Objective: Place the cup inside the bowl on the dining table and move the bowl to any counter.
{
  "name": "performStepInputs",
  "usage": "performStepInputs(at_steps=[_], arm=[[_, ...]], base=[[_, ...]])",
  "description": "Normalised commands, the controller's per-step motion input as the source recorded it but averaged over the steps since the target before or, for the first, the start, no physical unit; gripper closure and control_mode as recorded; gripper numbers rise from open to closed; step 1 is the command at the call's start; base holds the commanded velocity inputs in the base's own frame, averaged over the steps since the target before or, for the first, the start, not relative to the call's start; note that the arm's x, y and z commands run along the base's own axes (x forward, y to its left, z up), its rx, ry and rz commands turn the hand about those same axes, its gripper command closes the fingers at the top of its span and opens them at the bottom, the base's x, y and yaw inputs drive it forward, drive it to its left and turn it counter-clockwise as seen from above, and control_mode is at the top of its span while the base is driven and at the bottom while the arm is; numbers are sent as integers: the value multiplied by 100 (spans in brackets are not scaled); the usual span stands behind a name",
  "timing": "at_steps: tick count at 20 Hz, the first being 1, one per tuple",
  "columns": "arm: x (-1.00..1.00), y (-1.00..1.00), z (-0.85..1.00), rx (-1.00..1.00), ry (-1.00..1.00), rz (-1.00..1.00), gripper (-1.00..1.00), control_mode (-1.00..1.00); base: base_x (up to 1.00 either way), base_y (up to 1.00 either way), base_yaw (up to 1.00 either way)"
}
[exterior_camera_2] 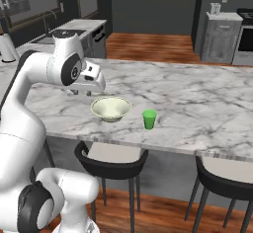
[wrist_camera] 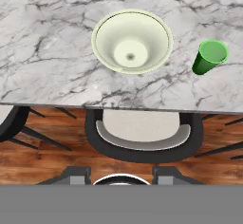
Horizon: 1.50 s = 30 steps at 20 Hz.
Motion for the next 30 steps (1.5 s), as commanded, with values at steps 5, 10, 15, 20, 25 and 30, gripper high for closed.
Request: performStepInputs(at_steps=[5,10,15,20,25,30], arm=[[0,0,0,0,1,0,-100,-100],[0,-12,0,0,2,0,-100,-100],[0,-32,0,0,6,-2,-100,-100],[1,-44,0,0,12,-3,-100,-100],[7,-44,-1,0,12,-5,-100,-100],[12,-38,-4,0,11,-6,-100,-100]], base=[[0,0,0],[0,0,0],[0,0,0],[0,0,0],[0,0,0],[0,0,0]])
